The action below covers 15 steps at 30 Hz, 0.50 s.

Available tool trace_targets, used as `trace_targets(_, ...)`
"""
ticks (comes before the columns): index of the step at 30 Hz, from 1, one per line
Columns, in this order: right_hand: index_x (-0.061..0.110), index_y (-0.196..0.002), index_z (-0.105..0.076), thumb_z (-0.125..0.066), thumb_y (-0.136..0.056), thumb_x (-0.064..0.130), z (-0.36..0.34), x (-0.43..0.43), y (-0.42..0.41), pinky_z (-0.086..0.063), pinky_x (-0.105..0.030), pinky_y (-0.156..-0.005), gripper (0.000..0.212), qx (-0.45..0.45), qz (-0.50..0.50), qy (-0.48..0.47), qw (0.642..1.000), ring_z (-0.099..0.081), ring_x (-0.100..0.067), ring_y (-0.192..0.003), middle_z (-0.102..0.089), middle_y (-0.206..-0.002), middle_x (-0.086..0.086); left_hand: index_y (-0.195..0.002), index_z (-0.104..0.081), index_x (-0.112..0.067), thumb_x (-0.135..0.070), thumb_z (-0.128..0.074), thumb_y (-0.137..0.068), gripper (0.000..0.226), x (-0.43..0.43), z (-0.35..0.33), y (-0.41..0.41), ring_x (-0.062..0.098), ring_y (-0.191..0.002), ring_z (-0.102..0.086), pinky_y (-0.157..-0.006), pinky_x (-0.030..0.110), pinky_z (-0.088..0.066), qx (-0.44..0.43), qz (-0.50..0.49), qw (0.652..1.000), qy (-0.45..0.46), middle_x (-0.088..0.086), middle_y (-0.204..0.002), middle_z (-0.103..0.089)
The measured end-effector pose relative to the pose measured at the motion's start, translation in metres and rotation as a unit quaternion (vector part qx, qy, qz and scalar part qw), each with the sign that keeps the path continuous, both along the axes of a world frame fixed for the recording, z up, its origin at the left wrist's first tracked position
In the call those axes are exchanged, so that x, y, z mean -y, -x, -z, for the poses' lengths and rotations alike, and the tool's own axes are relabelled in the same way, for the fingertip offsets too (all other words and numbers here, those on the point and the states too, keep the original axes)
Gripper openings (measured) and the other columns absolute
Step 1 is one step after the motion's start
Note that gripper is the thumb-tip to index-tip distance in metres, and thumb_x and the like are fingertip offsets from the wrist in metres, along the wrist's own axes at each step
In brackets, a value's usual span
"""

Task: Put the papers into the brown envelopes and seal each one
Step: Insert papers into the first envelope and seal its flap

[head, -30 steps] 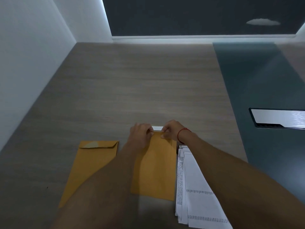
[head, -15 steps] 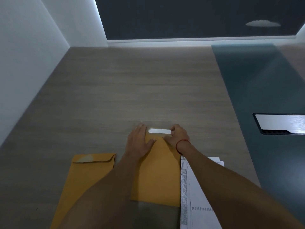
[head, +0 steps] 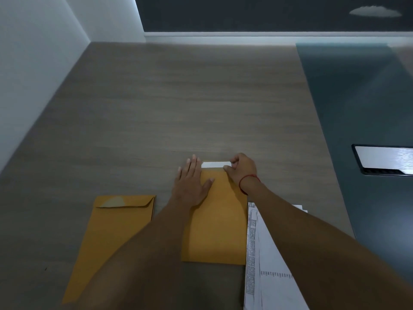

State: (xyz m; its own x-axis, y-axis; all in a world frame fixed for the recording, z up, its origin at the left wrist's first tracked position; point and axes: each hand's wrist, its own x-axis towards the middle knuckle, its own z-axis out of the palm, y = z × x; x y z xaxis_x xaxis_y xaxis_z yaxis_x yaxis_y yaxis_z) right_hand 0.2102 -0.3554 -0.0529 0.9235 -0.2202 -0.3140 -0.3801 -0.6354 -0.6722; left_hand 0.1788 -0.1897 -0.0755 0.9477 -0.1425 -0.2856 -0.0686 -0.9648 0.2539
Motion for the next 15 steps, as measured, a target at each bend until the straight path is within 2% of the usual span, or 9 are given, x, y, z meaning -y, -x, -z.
trace_targets(5,0.019,-0.085,-0.057,-0.071,-0.081,0.025,0.001,-0.001,-0.002,-0.053,-0.035,-0.085,0.015,-0.002,0.015,0.012,1.0,-0.063,-0.024,-0.096,-0.068,-0.099,-0.006,-0.155,0.002,-0.015,-0.062,-0.031,-0.094,0.083,-0.001,-0.006,-0.008,0.019,-0.152,0.004,-0.122,0.041,-0.002,-0.03,0.007,1.0,0.0,0.002,-0.164,0.005)
trace_targets(9,0.022,-0.071,-0.052,-0.069,-0.083,0.024,-0.004,-0.003,-0.008,-0.054,-0.038,-0.087,0.021,-0.018,0.02,0.007,1.0,-0.063,-0.025,-0.098,-0.068,-0.102,-0.007,-0.156,-0.001,-0.015,-0.061,-0.036,-0.093,0.085,-0.002,-0.01,-0.01,0.02,-0.152,0.003,-0.122,0.042,-0.004,-0.035,0.006,0.999,0.012,0.002,-0.164,0.004)
trace_targets(13,0.015,-0.083,-0.062,-0.069,-0.082,0.014,-0.005,-0.003,-0.009,-0.051,-0.03,-0.083,0.007,-0.003,0.048,-0.029,0.998,-0.064,-0.024,-0.098,-0.068,-0.104,-0.007,-0.155,-0.002,-0.016,-0.061,-0.044,-0.09,0.09,-0.003,-0.015,-0.014,0.021,-0.152,0.002,-0.122,0.043,-0.007,-0.051,0.009,0.999,0.01,0.002,-0.164,0.004)
trace_targets(15,0.01,-0.09,-0.067,-0.069,-0.081,0.011,-0.005,-0.002,-0.008,-0.052,-0.031,-0.084,0.009,0.005,0.053,-0.037,0.998,-0.064,-0.024,-0.098,-0.068,-0.105,-0.008,-0.155,-0.001,-0.016,-0.062,-0.048,-0.088,0.094,-0.003,-0.018,-0.015,0.021,-0.152,0.003,-0.122,0.043,-0.007,-0.063,0.01,0.998,0.008,0.002,-0.164,0.005)
